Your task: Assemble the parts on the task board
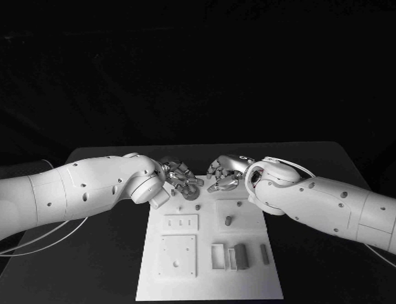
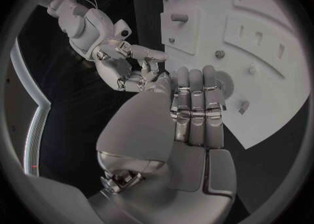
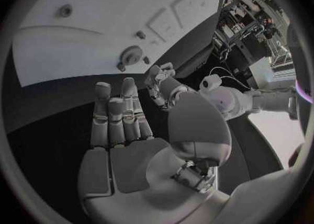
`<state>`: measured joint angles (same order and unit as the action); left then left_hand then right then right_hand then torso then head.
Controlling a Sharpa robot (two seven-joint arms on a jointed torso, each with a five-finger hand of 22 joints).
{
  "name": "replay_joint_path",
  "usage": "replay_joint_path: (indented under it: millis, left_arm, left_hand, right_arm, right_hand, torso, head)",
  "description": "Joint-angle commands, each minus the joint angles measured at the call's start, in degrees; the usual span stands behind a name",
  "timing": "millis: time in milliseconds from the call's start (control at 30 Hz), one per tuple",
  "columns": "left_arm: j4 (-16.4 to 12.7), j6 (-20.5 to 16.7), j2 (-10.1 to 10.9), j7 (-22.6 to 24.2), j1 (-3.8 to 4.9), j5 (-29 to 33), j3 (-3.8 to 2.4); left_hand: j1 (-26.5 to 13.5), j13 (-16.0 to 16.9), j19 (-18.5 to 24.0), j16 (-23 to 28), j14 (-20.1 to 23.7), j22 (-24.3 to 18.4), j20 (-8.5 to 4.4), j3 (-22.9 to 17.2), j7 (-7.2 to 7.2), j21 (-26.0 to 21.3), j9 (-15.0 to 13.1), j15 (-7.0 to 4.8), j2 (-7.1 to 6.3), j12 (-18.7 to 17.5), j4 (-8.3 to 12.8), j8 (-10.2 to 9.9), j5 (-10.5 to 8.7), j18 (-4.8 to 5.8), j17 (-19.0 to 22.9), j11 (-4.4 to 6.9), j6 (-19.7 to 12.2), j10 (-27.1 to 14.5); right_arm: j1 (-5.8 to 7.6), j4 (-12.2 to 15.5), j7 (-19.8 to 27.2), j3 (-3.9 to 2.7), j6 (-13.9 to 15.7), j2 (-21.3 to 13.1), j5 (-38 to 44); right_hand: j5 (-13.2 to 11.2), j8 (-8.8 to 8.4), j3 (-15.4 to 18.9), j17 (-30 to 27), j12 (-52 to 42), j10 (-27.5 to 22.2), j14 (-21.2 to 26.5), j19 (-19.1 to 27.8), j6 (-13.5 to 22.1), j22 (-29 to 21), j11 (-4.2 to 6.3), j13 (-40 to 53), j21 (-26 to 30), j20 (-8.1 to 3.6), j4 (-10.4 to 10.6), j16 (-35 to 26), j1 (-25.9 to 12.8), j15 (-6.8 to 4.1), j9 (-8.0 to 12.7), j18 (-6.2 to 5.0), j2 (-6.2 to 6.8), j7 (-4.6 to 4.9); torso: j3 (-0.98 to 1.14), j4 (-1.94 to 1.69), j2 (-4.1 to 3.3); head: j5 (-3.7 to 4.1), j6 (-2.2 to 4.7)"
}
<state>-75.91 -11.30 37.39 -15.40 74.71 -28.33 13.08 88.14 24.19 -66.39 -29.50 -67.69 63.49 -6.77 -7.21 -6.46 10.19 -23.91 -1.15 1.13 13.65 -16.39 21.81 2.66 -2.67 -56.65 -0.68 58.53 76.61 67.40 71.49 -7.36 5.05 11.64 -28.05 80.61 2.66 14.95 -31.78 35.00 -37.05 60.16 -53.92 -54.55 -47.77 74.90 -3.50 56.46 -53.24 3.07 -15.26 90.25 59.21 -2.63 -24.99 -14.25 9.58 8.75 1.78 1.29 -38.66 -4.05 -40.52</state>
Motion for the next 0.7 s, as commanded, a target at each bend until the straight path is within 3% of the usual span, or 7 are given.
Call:
replay_joint_path:
  millis: [33,100,200,433,533,567,700]
  left_arm:
    - [0.1,0.1,0.3,0.0,0.05,0.8,-0.03]
    - [0.1,0.6,0.7,-0.3,0.05,0.8,-0.03]
    - [-0.2,1.4,1.4,-1.0,0.05,0.8,-0.01]
    - [-1.8,3.3,3.0,-4.5,0.03,-1.3,0.19]
    - [-3.2,3.0,4.0,-7.7,0.02,-3.8,0.54]
    - [-3.7,2.8,4.4,-8.8,0.01,-4.7,0.54]
    - [-5.7,2.7,6.1,-12.5,-0.11,-8.0,0.54]
  left_hand:
    - [0.1,0.3,-0.7,-1.0,-0.8,0.5,-0.28,-0.5,1.96,0.7,-2.1,-0.5,0.14,0.6,0.1,1.5,0.73,0.06,-0.4,0.24,2.8,1.0]
    - [0.0,0.6,-0.7,-1.6,-0.7,1.0,-0.46,-0.7,2.1,0.8,-2.3,-0.66,0.09,0.7,0.1,1.5,1.37,0.14,-0.7,0.37,3.0,1.2]
    - [-0.2,0.9,-0.5,-2.3,-0.6,1.6,-0.59,-0.8,2.21,0.9,-2.6,-0.78,-0.11,0.9,0.2,1.4,2.59,0.28,-1.0,0.49,3.3,1.3]
    - [-1.0,2.0,-0.8,-4.5,-0.6,3.5,-1.11,-1.5,2.68,1.4,-3.7,-1.21,-1.25,1.9,0.3,1.5,8.63,0.46,-1.5,1.02,4.3,2.1]
    - [-1.5,2.8,-1.3,-6.0,-1.1,4.7,-1.45,-1.9,3.07,2.0,-4.3,-1.6,-1.94,2.9,0.6,1.9,12.72,0.41,-1.9,1.5,5.1,2.7]
    - [-1.8,3.2,-1.6,-6.7,-1.3,5.2,-1.6,-2.0,3.27,2.3,-4.7,-1.76,-2.28,3.5,0.7,2.2,15.18,0.39,-2.1,1.72,5.4,3.0]
    - [-3.4,4.7,-2.3,-9.5,-1.7,7.5,-2.2,-2.9,3.95,3.7,-5.9,-2.4,-3.4,5.7,1.8,3.6,21.94,0.32,-2.9,2.45,6.3,3.5]
  right_arm:
    - [-0.01,0.0,0.8,-0.01,0.0,-1.2,0.1]
    - [-0.01,-0.5,1.0,-0.15,0.7,-2.2,-1.1]
    - [0.0,-1.7,1.3,-1.63,1.5,-3.5,-3.3]
    - [0.29,-4.5,2.0,-3.47,2.7,-5.2,-8.2]
    - [0.48,-5.7,2.1,-3.97,2.7,-5.6,-10.0]
    - [0.51,-6.1,1.9,-4.26,2.5,-5.7,-10.6]
    - [0.54,-7.8,1.6,-5.63,1.7,-5.9,-12.5]
  right_hand:
    - [0.3,-0.22,0.4,-0.1,-0.2,-0.1,0.1,0.4,1.6,0.7,-0.3,0.1,0.3,0.01,-0.1,-0.4,0.2,0.42,0.1,-0.75,0.32,1.5]
    - [0.3,-0.17,0.5,-0.1,-0.2,-0.2,0.1,0.4,1.5,0.6,-0.3,0.1,0.3,0.03,-0.3,-0.4,0.4,0.44,0.0,-0.75,0.2,1.5]
    - [0.3,-0.1,0.6,-0.1,-0.2,-0.2,0.2,0.4,1.4,0.6,-0.3,0.1,0.4,0.04,-0.3,-0.4,0.7,0.44,0.0,-0.75,0.05,1.49]
    - [0.3,0.05,0.7,-0.1,-0.3,-0.2,0.2,0.4,1.2,0.6,-0.27,0.1,0.4,0.09,-0.3,-0.4,0.7,0.42,0.0,-0.75,-0.17,1.45]
    - [0.3,0.06,0.7,-0.1,-0.3,-0.2,0.2,0.4,1.2,0.6,-0.26,0.1,0.4,0.09,-0.3,-0.4,0.7,0.42,0.0,-0.75,-0.19,1.44]
    - [0.3,0.07,0.8,-0.1,-0.3,-0.2,0.2,0.4,1.2,0.6,-0.26,0.1,0.4,0.09,-0.3,-0.4,0.7,0.41,0.0,-0.75,-0.2,1.44]
    - [0.3,0.07,0.9,-0.1,-0.3,-0.3,0.2,0.4,1.2,0.6,-0.27,0.1,0.4,0.14,-0.3,-0.4,0.6,0.42,0.0,-0.75,-0.27,1.45]
  torso:
    - [0.03,0.02,0.01]
    - [0.09,0.08,0.01]
    - [0.12,0.17,0.04]
    - [0.1,0.24,0.05]
    - [0.12,0.12,0.01]
    - [0.1,0.06,0.0]
    - [0.09,-0.03,-0.01]
  head:
    - [-0.18,-0.07]
    - [-0.31,-0.07]
    - [-0.61,-0.11]
    - [-0.59,-0.23]
    - [-0.49,-0.32]
    - [-0.46,-0.45]
    - [-0.72,-0.81]
